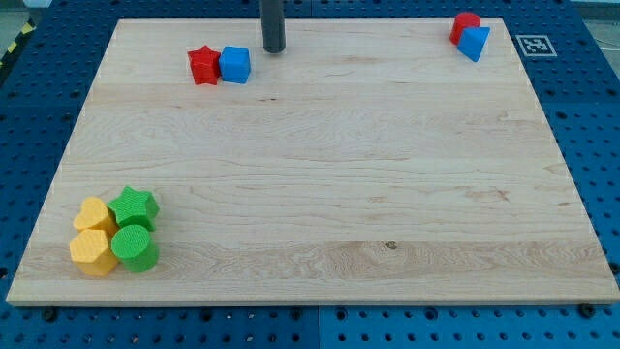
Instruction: Move the blue cube bottom right to the red star
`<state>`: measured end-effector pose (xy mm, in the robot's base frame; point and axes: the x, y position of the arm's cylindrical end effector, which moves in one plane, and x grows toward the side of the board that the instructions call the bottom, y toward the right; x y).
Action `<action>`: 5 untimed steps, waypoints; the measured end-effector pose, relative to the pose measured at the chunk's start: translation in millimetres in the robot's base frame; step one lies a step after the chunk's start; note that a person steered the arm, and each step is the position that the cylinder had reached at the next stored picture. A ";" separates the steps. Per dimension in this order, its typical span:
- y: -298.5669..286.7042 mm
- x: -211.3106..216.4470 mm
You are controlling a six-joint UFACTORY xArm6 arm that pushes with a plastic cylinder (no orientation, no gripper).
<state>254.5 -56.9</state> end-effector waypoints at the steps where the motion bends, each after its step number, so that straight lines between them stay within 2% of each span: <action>1: 0.0 0.0; 3: -56.9 -9.5; 4: -46.6 17.7; 5: -2.8 36.0</action>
